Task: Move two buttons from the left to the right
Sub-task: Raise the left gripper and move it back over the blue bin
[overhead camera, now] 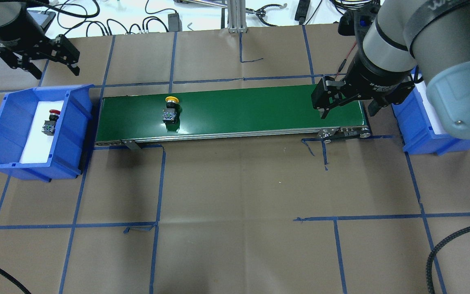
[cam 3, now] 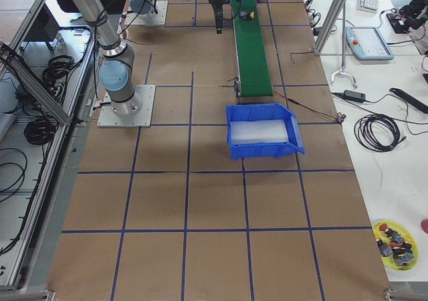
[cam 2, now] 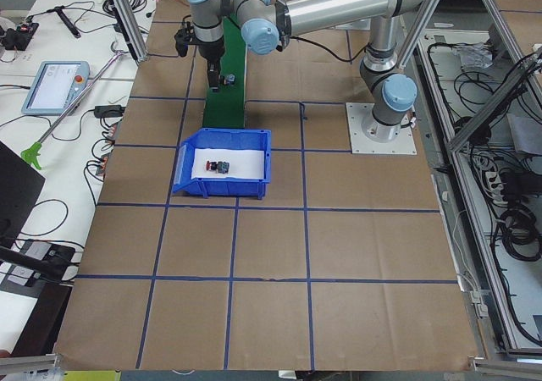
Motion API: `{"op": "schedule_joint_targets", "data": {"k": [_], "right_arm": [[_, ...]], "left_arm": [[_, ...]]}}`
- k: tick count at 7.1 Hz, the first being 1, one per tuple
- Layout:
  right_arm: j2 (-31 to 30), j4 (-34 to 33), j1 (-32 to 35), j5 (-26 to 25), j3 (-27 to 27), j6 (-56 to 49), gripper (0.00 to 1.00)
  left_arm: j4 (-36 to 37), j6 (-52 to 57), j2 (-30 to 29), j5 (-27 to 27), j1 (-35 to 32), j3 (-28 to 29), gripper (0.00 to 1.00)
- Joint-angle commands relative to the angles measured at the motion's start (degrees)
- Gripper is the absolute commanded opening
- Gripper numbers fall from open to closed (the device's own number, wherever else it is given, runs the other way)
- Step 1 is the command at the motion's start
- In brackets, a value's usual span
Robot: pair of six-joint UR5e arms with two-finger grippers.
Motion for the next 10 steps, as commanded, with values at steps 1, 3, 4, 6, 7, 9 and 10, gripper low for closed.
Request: {"op": "schedule_joint_targets", "data": {"k": [1,3,4,6,7,9,10], "right_arm": [[0.0,-0.1,-0.1,0.0,0.0,-0.1,1.00],[0.0,-0.1,-0.1,0.0,-0.1,0.0,1.00],[-0.1,-0.1,-0.1,0.0,-0.1,-0.1,1.00],[-0.1,-0.1,0.0,0.0,-0.1,0.0,1.00],[0.0,-0.1,-0.1,0.0,-0.1,0.0,1.00],[-0.1,-0.1,0.0,0.0,0.0,0.0,1.00],[-0.1,-0.1,0.0,0.1,0.0,0.0,1.00]], "left_arm": [[0.1,11.3,-1.1,0.1,7.5,0.1,1.00],[1.0,16.2,-3.7,0.0,11.6,0.0,1.00],[1.2,15.8,-4.3,0.2,11.5,0.0,1.00],[6.8,15.5,-6.4,0.0,11.4,-1.1,1.00],[8.7,15.6,-8.7,0.0,11.4,-0.9,0.99],[13.6,15.6,-12.4,-0.6,11.1,-1.8,0.99],[14.5,15.7,-13.5,-0.6,11.1,-1.9,0.99]]}}
